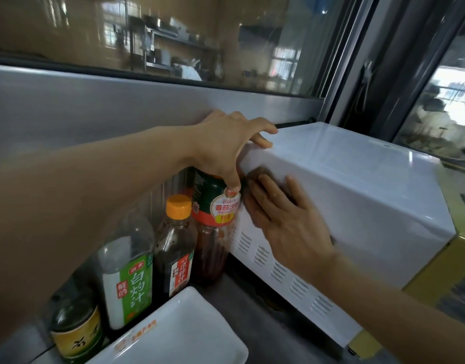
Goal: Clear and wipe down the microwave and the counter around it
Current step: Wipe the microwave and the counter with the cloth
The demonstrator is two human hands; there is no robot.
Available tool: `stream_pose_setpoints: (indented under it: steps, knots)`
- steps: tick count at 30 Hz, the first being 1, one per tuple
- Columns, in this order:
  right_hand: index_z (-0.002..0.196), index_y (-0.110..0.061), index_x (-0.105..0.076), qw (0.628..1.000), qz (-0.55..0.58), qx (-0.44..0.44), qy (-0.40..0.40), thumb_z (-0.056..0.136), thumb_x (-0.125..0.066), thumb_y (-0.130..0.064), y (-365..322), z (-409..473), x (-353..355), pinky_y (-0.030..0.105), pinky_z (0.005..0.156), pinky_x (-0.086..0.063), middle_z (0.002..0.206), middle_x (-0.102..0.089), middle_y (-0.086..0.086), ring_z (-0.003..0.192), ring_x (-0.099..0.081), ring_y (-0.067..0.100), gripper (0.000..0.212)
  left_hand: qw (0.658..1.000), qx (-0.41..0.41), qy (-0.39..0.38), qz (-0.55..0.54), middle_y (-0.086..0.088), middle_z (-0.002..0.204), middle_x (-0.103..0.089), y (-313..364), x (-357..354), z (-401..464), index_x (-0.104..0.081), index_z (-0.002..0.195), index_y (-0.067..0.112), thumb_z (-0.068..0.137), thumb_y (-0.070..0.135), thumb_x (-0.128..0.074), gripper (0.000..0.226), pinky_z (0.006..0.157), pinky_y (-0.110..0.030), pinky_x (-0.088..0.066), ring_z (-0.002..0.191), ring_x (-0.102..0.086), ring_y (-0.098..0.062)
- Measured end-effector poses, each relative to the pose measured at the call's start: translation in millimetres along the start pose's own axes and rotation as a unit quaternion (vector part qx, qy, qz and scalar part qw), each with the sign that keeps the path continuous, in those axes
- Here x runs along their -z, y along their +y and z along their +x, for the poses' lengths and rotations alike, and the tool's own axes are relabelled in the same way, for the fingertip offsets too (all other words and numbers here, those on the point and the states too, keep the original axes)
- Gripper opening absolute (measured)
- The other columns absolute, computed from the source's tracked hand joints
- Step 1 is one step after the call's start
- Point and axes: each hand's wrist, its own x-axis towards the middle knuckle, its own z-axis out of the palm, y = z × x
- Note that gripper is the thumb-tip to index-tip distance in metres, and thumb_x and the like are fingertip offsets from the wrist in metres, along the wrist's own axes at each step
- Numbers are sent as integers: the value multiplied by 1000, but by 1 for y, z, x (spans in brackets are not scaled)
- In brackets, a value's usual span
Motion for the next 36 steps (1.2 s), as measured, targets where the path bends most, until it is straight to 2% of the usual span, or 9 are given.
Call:
stream_pose_setpoints:
  steps: [7,13,16,19,23,25,28,31,36]
  knots:
    - [151,-13,1,983,-7,124,-134,98,-32,-32,-28,-39,-23,52,96,36,158,7,14,144,15,33,65,998,-10,19,54,12,136,-48,10,-2,-4,-25,143,34,56,38,-84,105,104,-38,-18,125,-24,-13]
    - [132,-9,-53,985,110,-75,114,81,-39,-16,21,-14,10,50,113,-6,141,-48,14,136,-35,33,54,991,-25,20,129,6,146,-35,14,-12,-10,-24,145,31,62,47,-77,100,110,-45,-16,133,-23,-18]
    - [142,-10,-40,997,50,-27,56,78,-52,-21,4,-23,-6,52,114,4,148,-37,16,141,-26,35,66,991,-23,35,130,4,145,-35,14,-18,-10,-25,146,29,62,46,-78,100,109,-46,-18,133,-27,-20]
    - [150,-8,-11,995,15,79,-62,92,-37,-25,-35,-61,-33,53,109,18,157,-13,17,144,-4,37,66,989,-20,38,139,4,143,-37,15,-18,-10,-27,145,28,62,47,-78,99,109,-48,-20,131,-32,-21]
    - [149,-6,-1,984,-8,137,-116,98,-34,-21,-42,-89,-40,52,106,21,158,-5,15,144,4,36,62,987,-5,21,161,3,146,-33,23,-19,-12,-24,146,27,65,45,-77,98,112,-53,-10,135,-29,-20]
    - [149,-9,-14,992,-2,102,-75,95,-36,-21,-24,-94,-23,52,110,24,157,-15,14,145,-5,34,59,985,6,27,173,0,147,-32,29,-21,-15,-23,146,23,68,40,-75,95,113,-54,-5,137,-25,-20]
    - [135,-10,-50,998,13,-38,38,86,-37,-21,20,-92,12,51,113,1,143,-46,10,136,-37,29,53,982,16,49,180,-3,150,-27,41,-27,-17,-19,147,18,69,41,-73,97,113,-54,-3,140,-19,-21]
    - [141,-11,-43,991,8,-112,72,79,-57,-23,44,-90,22,53,114,-4,148,-40,10,141,-28,28,64,986,3,80,148,1,157,-14,54,-38,-15,-10,150,22,69,42,-73,104,113,-54,-3,144,-13,-19]
    - [141,-18,-42,996,-23,40,-81,81,-63,-37,-13,-130,-11,55,115,-11,147,-42,4,138,-33,27,66,992,10,91,84,3,156,-18,59,-50,-13,-12,150,24,68,30,-76,104,112,-57,-8,143,-16,-17]
